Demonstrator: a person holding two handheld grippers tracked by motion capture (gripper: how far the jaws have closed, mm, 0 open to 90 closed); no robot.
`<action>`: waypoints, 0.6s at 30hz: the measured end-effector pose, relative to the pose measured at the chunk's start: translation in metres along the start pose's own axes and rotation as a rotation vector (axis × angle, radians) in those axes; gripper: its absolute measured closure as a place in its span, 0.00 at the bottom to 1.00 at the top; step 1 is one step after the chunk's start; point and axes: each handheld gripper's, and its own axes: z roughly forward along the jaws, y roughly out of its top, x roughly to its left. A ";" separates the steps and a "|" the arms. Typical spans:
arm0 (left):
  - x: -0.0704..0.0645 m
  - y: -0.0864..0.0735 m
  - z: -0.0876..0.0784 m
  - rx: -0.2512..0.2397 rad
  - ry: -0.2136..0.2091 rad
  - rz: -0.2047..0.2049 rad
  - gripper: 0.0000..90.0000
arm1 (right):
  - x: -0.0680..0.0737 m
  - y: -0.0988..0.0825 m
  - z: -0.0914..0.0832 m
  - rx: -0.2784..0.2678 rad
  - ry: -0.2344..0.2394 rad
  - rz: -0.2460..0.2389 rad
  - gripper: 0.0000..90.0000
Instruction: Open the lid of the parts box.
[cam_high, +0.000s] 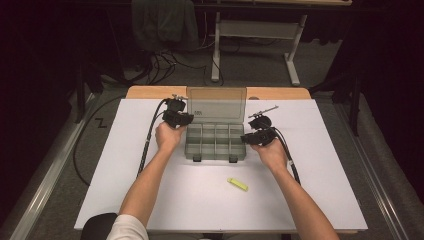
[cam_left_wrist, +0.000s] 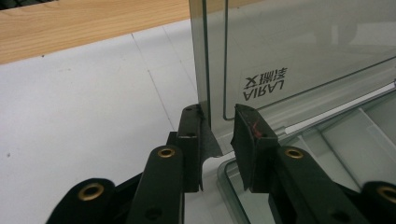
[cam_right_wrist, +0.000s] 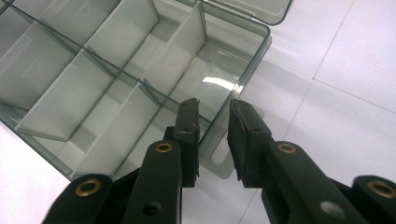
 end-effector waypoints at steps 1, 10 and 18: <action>0.000 0.000 0.000 0.001 0.002 0.000 0.81 | 0.000 0.000 0.000 0.000 0.000 0.000 0.84; 0.002 -0.001 0.001 0.018 0.005 -0.004 0.82 | 0.000 0.000 0.000 0.002 0.001 -0.005 0.84; 0.002 -0.001 0.001 0.022 0.007 -0.005 0.82 | -0.001 0.000 0.000 0.001 0.002 -0.009 0.84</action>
